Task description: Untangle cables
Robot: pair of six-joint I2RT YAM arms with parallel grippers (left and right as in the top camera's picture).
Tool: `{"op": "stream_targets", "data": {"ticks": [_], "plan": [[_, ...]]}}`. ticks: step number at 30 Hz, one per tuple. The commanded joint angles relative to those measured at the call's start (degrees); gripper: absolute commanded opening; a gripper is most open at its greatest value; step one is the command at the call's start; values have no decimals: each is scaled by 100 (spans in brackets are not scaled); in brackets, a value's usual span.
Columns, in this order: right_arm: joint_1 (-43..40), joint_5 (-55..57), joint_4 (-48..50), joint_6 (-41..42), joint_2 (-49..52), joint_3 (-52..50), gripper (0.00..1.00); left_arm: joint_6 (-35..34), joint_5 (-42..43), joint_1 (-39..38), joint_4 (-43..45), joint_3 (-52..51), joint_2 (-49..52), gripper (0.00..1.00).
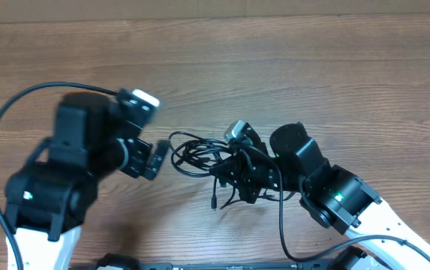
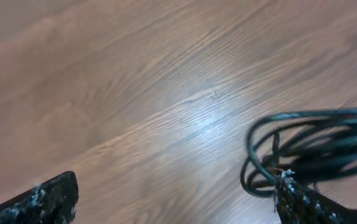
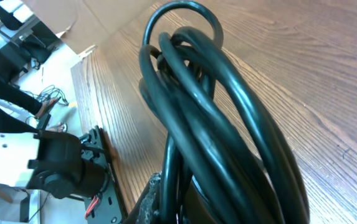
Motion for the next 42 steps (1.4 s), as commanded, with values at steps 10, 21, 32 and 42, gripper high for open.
{"op": "stream_targets", "data": {"ticks": [10,21,32,42], "plan": [[20,-203,50,-68,-350,-2,4,2208,3327,697,-691,125,824,100],[20,-205,50,-68,-350,-2,4,2175,3032,699,-520,127,1307,100],[20,-203,50,-70,-350,-2,4,1543,2990,743,50,127,1329,100],[20,-205,48,-70,-350,-2,4,997,2944,743,339,127,1335,100]]}}
